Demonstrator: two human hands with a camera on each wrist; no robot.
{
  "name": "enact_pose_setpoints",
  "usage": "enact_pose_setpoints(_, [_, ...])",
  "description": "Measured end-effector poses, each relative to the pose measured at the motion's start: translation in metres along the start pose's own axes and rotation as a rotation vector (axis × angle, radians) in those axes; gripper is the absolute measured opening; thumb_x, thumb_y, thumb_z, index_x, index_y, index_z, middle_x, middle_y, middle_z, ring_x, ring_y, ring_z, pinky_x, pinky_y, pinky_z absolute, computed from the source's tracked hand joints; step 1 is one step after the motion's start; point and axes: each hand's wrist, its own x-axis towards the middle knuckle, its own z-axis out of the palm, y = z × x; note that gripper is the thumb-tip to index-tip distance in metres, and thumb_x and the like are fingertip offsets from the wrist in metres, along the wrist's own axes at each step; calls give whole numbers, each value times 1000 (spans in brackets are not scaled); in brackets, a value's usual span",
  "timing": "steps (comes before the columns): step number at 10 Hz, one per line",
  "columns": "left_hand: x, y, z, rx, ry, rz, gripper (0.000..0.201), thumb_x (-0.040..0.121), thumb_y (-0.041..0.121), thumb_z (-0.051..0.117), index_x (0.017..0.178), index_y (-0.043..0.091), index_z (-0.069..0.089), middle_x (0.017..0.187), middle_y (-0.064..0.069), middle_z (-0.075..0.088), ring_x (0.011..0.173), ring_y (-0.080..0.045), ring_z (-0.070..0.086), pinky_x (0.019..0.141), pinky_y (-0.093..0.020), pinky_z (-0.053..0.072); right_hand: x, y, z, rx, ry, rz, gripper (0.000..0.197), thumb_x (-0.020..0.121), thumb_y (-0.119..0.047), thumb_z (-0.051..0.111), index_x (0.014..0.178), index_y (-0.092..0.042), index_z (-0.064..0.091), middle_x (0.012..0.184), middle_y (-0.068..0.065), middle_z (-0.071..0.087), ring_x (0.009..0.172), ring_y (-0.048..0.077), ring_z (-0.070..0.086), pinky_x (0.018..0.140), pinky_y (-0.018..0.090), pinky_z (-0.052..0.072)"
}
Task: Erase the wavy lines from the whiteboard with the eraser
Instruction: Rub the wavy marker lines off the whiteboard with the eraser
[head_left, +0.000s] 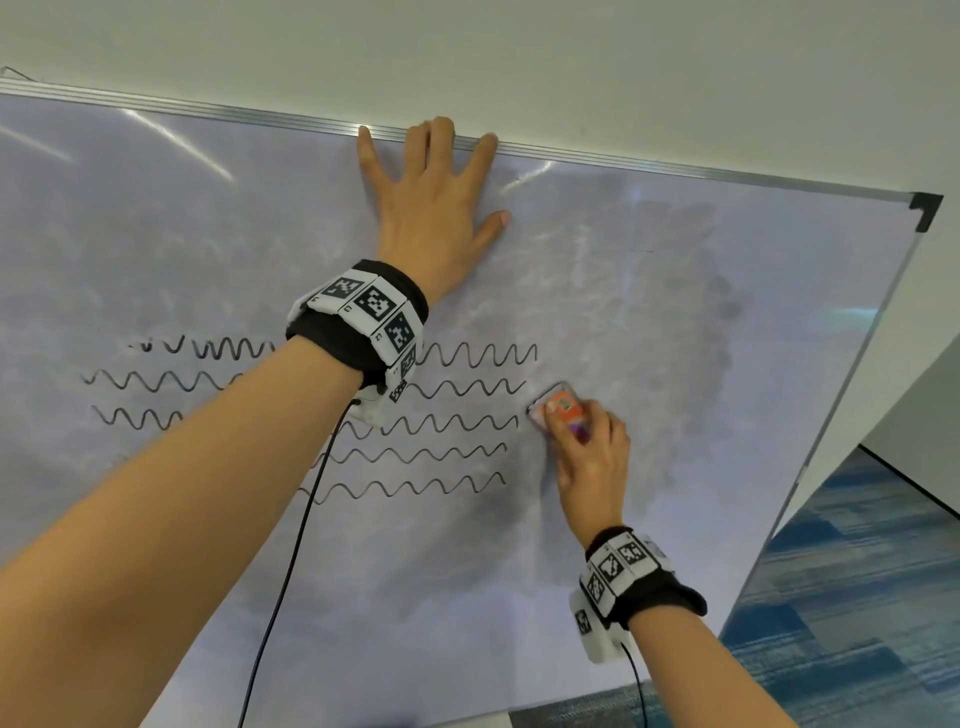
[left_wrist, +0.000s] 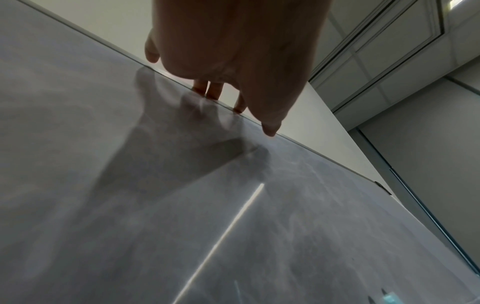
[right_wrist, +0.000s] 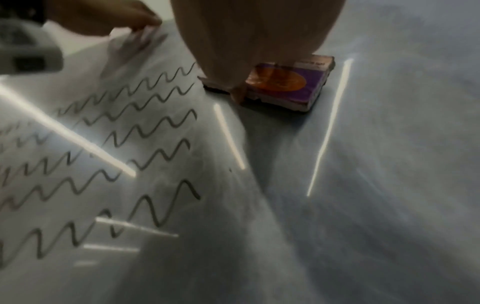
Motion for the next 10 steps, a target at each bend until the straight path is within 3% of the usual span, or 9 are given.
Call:
enact_pose_setpoints(1, [0,-1,-1,7,-4,6,62,89,53,45,141,23,35,135,-15,39,127,-33,34,105,-69,9,15,-7,1,6,88,74,53,79,1,69,127,-20,58,122,22,52,99,34,45,84,42,39])
enact_pose_setpoints(3, [0,-1,-2,9,-10,7,62,89,53,47,141,22,35,135,-15,39,126,-32,34,105,-69,9,-55,-10,19,-59,-177,-119,78,60,8,74,126,-26,52,121,19,52,102,38,49,83,49,46])
enact_pose_setpoints(4, [0,-2,-3,11,-11,11,62,89,53,47,142,23,34,135,-14,39,127,-31,34,106,-69,9,-54,3,17,-92,-188,-164,74,64,7,72,126,-28,52,121,18,52,101,38,50,84,48,44])
enact_pose_setpoints(5, [0,-3,-1,12,-8,13,62,89,53,47,142,23,34,135,-14,38,127,-31,34,106,-69,9,-34,8,7,-25,-59,34,64,73,6,63,128,-25,50,122,24,52,102,38,46,83,49,45])
enact_pose_setpoints(6, [0,-3,-1,12,-7,9,62,89,53,46,142,23,34,136,-14,38,128,-32,34,106,-69,8,-30,11,8,6,-4,122,65,73,9,67,127,-23,50,123,25,51,102,39,46,82,49,46])
enact_pose_setpoints(7, [0,-2,1,11,0,8,62,88,54,46,141,23,36,135,-15,39,127,-32,35,106,-69,8,-51,10,18,-2,-58,71,60,77,5,61,128,-23,50,126,23,50,103,40,47,83,48,46])
enact_pose_setpoints(9, [1,-2,1,10,8,9,62,88,53,46,141,23,36,135,-14,40,127,-32,35,106,-69,8,-96,22,23,-87,-213,-97,83,58,15,71,125,-28,50,121,16,51,98,37,52,80,47,47])
enact_pose_setpoints(10, [0,-1,1,10,5,10,62,88,53,46,141,23,36,136,-14,39,128,-32,34,106,-69,7,-74,29,13,-66,-184,-79,68,71,6,58,128,-30,49,122,18,51,100,38,51,82,47,44])
